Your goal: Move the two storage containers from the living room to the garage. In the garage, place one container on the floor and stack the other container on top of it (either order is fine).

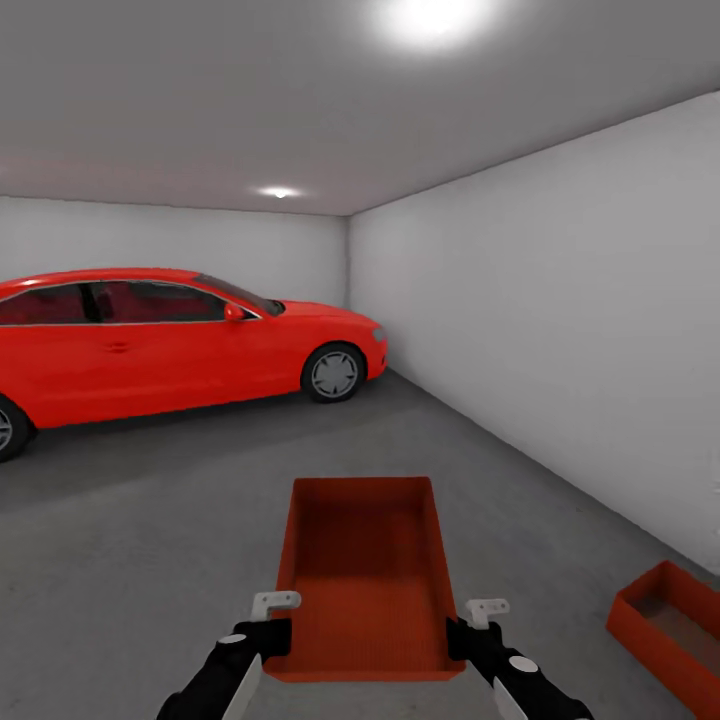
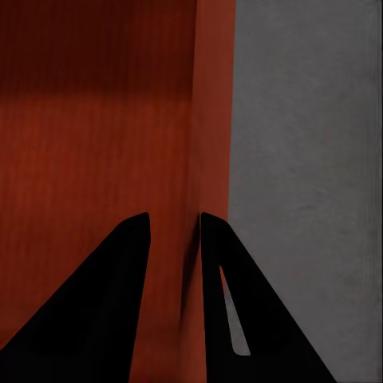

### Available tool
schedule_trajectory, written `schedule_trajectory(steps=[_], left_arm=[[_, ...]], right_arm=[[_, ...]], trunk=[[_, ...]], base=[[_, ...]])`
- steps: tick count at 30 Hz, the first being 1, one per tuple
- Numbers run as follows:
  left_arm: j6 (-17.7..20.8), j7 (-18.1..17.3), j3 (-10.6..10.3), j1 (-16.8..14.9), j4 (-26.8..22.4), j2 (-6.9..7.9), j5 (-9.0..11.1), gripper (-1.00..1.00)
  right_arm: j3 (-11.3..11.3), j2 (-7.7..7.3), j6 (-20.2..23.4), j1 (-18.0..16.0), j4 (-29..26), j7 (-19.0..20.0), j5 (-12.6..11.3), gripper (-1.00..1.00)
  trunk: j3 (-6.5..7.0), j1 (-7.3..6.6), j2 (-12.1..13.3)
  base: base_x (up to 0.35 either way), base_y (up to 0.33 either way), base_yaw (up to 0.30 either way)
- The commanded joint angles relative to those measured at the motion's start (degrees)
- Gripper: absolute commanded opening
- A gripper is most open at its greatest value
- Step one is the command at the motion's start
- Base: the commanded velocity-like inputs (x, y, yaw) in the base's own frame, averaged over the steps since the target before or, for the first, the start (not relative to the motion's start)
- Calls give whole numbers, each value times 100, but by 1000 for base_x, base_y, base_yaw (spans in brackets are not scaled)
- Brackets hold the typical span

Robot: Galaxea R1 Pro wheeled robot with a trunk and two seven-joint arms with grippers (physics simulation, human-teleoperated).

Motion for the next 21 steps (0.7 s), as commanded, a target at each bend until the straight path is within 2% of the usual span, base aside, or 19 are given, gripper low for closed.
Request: schedule_trajectory(steps=[1,15,21], left_arm=[[29,16,-25,-1,-25,114,19,-100],[29,16,-25,-1,-25,114,20,-100],[29,16,-25,-1,-27,114,20,-100]], right_arm=[[72,-36,-17,-3,26,68,-1,-100],[72,-36,-18,-3,26,68,-2,-100],[72,-36,-19,-3,26,68,-2,-100]], trunk=[[-1,5,-4],[-34,5,-4],[-62,5,-4]], base=[[323,0,-278],[323,0,-273],[323,-67,-256]])
